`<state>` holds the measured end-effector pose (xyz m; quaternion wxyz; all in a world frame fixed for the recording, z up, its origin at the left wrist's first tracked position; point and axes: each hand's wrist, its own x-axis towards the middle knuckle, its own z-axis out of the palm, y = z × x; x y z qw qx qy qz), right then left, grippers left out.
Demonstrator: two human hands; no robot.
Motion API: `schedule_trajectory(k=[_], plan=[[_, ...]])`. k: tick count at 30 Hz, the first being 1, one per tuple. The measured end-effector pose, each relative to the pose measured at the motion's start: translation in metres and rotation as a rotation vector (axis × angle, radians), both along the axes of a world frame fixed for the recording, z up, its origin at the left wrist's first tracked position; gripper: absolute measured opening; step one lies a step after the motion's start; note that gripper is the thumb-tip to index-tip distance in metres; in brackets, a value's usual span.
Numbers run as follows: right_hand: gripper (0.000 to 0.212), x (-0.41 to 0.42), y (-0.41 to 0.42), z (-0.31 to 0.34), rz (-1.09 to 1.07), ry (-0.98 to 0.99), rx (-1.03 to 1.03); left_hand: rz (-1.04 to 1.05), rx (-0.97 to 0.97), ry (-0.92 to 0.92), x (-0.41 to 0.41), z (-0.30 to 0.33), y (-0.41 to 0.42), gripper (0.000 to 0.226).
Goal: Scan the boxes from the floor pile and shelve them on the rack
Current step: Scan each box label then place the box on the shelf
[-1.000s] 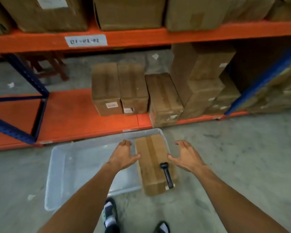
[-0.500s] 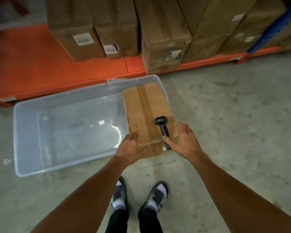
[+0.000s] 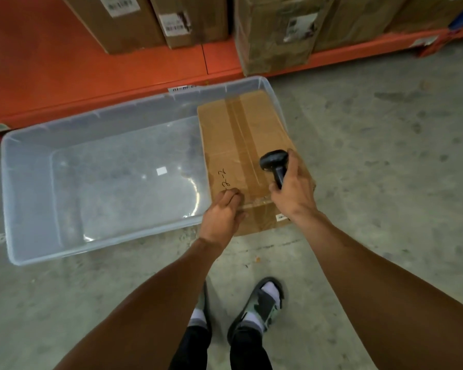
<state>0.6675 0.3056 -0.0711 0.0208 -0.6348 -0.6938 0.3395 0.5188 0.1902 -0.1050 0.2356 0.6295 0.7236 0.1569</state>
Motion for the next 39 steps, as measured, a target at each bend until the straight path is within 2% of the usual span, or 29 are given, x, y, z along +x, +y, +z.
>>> schedule_trajectory(k=[5,9,11,15,19,22,26,30,35,39], plan=[[0.086,0.027,-0.014,0.029,-0.291,0.391,-0.178,-0.004,-0.115,0.047,0.008,0.012,0.008,0.037],[0.086,0.058,-0.038,0.036,-0.455,0.606,-0.336,-0.092,-0.192,0.206,0.011,0.008,0.011,0.060],[0.082,0.071,-0.050,0.034,-0.457,0.614,-0.363,-0.101,-0.286,0.306,0.013,0.003,0.013,0.067],[0.071,0.091,-0.076,0.024,-0.438,0.612,-0.307,0.016,-0.378,0.138,0.017,-0.002,0.015,0.059],[0.070,0.096,-0.091,0.021,-0.463,0.608,-0.237,0.002,-0.314,0.187,0.010,0.004,0.019,0.054],[0.060,0.090,-0.091,0.026,-0.435,0.618,-0.194,0.020,-0.241,0.196,-0.004,0.013,0.034,0.050],[0.050,0.068,-0.076,0.042,-0.444,0.649,-0.136,0.100,-0.053,0.174,-0.037,0.041,0.076,0.046],[0.044,0.038,-0.050,0.063,-0.411,0.688,-0.026,0.094,-0.026,0.218,-0.049,0.063,0.112,0.047],[0.040,0.016,-0.019,0.076,-0.381,0.619,0.058,0.073,-0.004,0.244,-0.030,0.043,0.086,0.048],[0.042,0.029,-0.030,0.068,-0.377,0.497,0.099,0.088,0.055,0.225,-0.034,0.038,0.080,0.047]])
